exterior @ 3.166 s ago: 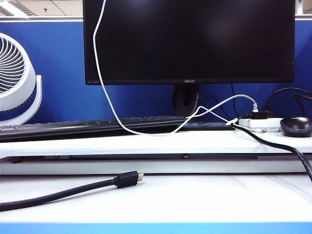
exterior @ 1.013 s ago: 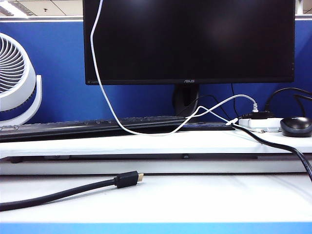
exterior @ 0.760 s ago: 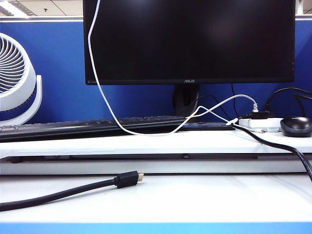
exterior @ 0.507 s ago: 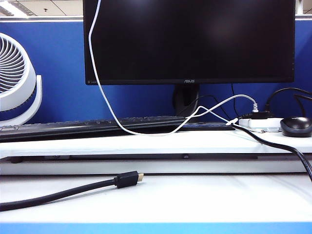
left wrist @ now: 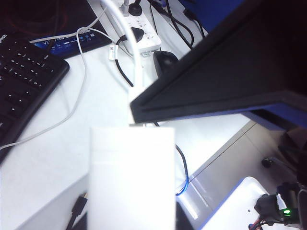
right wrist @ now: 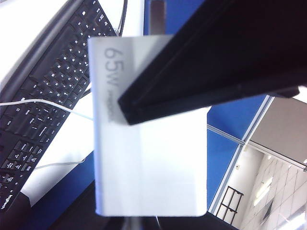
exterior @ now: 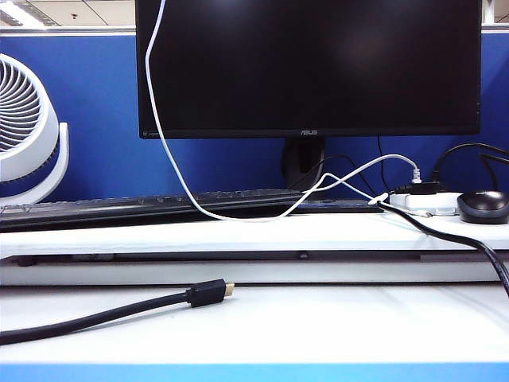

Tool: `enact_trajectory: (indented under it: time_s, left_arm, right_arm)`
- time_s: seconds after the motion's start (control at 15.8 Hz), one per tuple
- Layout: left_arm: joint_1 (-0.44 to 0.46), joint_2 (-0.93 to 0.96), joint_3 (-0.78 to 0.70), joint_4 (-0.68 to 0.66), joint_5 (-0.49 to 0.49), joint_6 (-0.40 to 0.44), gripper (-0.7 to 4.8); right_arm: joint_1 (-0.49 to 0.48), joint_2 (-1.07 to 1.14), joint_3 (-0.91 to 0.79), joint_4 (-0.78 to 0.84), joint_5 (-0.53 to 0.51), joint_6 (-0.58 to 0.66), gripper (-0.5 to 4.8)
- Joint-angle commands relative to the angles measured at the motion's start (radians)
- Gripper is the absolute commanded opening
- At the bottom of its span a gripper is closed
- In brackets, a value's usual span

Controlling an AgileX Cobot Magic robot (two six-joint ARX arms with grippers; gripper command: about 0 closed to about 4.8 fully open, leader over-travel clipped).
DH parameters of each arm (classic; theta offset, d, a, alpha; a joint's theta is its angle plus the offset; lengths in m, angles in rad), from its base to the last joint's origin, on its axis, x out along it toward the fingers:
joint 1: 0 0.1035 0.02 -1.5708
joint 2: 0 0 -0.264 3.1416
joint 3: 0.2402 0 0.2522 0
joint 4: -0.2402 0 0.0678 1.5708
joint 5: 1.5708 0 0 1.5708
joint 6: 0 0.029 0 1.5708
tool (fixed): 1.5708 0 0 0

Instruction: Pick up the Type-C charging cable and the charging base, insert one end of the Type-C charger into the corresponding slot on the base, and finally place the plugged-in charger back on the table.

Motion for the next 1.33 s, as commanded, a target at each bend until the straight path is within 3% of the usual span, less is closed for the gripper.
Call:
enact_trajectory:
  time_s: [0.06,1.33]
  left_arm:
    - [0.009,0.010,0.012,0.210,-0.065,0.004,0.16]
    - [0.011,-0.009,0.012,0.174,-0.060,0.053,0.12]
  right_arm:
    - [0.035,-0.006,-0.003,-0.091,-0.163,0.005,0.02]
    - [0.061,-0.007,-0.002,-0.108,-0.158,0.019,0.02]
